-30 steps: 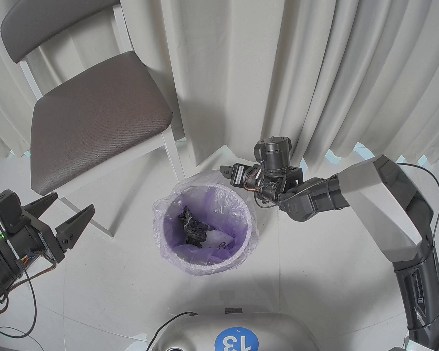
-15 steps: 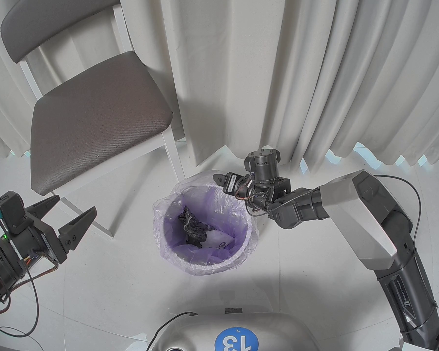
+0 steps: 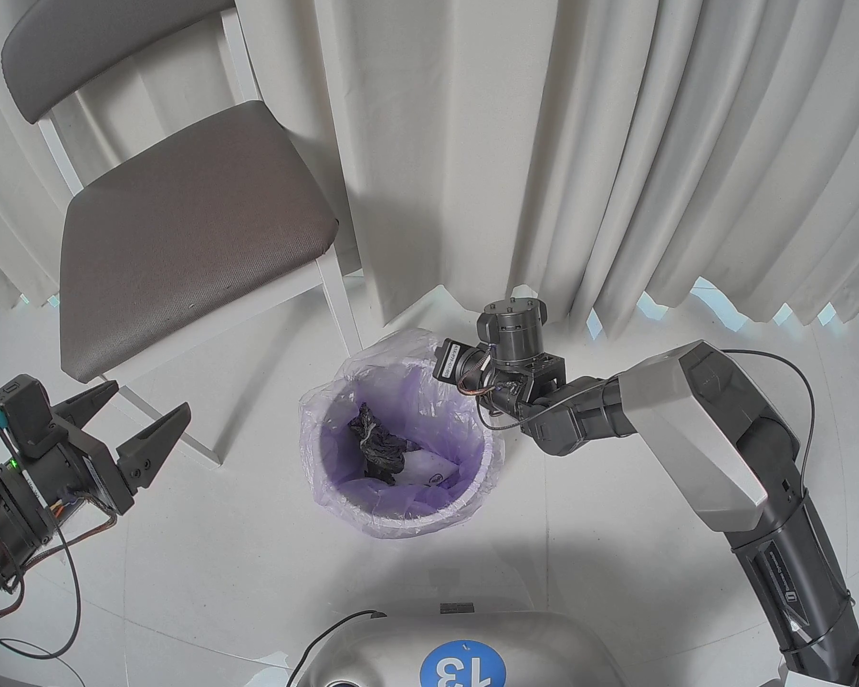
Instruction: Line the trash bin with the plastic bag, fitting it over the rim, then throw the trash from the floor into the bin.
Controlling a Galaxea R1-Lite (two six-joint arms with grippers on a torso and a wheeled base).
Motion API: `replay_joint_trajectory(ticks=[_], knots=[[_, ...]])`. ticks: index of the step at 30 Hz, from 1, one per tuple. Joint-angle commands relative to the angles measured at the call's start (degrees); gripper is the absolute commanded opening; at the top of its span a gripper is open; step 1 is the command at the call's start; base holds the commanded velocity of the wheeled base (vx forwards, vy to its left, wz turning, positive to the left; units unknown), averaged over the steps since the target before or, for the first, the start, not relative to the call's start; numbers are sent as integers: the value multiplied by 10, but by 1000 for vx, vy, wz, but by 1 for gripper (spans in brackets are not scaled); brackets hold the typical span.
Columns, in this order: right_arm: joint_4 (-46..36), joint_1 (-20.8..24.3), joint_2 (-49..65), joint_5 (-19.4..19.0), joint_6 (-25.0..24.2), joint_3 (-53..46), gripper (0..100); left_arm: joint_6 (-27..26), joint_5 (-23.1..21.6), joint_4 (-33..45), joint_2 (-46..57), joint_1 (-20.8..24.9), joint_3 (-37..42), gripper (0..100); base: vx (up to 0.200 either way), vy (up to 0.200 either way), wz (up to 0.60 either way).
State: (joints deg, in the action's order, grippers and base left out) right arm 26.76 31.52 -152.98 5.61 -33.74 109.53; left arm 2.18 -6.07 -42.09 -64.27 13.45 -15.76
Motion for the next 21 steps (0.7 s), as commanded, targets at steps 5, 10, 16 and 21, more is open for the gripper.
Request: replay_joint_trajectory(ticks=[5, 10, 16, 21], knots=[[-1, -3, -3, -1, 2, 7, 0, 0, 0, -2, -4, -1, 1, 100, 0, 0, 0], [-6, -8, -26, -1, 4, 34, 0, 0, 0, -2, -7, 0, 2, 100, 0, 0, 0], [-21, -15, -53, -19, 18, 51, 0, 0, 0, -2, -10, 0, 3, 100, 0, 0, 0], [-22, -25, -58, -30, 18, 51, 0, 0, 0, -3, -16, 1, 6, 100, 0, 0, 0]])
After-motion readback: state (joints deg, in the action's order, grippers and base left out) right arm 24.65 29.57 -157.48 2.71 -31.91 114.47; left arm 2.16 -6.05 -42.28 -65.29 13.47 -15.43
